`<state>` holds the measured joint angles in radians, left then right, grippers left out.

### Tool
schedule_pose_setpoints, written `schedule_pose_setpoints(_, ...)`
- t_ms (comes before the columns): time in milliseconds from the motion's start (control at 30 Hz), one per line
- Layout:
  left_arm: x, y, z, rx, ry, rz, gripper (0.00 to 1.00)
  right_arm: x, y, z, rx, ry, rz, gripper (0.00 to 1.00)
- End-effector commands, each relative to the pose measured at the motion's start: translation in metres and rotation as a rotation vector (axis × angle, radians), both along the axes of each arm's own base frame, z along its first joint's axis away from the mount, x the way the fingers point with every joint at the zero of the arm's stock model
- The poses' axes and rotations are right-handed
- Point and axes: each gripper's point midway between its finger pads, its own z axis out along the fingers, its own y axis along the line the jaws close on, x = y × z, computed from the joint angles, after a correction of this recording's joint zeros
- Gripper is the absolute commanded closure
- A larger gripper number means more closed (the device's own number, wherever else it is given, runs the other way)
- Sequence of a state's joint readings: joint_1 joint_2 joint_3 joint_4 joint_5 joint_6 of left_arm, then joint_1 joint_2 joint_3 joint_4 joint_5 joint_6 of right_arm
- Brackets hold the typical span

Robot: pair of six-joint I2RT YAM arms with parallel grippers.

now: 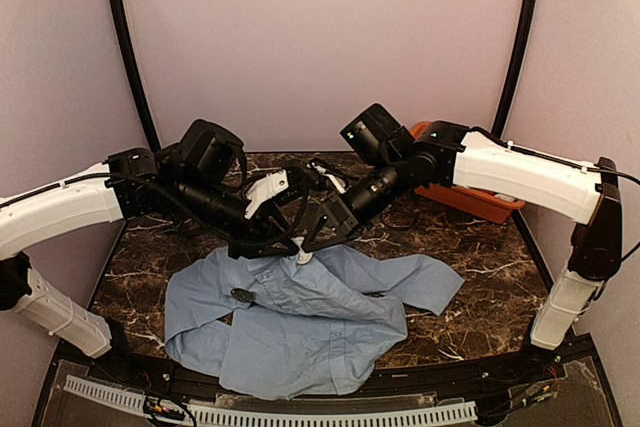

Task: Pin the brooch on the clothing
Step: Pin the brooch to the flattened clothing.

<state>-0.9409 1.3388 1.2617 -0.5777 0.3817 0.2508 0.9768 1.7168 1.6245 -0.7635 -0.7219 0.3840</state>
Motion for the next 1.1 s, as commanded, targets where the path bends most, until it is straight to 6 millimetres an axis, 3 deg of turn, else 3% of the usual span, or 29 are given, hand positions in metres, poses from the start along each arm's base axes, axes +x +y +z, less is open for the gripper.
schedule_pose_setpoints(0,0.002,-0.003,0.001,0.006,0.004,0.009,0.69,-0.003,0.012,0.024,0.097,-0.002,0.025,1.00)
schedule_pose_setpoints(467,0.009,-0.001,-0.010,0.056,-0.011,0.051,0.77,-0.005,0.015,0.031,0.115,0.010,0.027,1.00)
schedule_pose_setpoints(800,0.012,0.000,-0.019,0.124,-0.030,0.060,0.80,0.000,0.012,0.015,0.024,-0.049,0.009,1.00)
schedule_pose_setpoints(1067,0.007,-0.005,-0.023,0.141,-0.034,0.045,0.80,-0.003,0.014,0.024,0.048,-0.047,0.017,1.00)
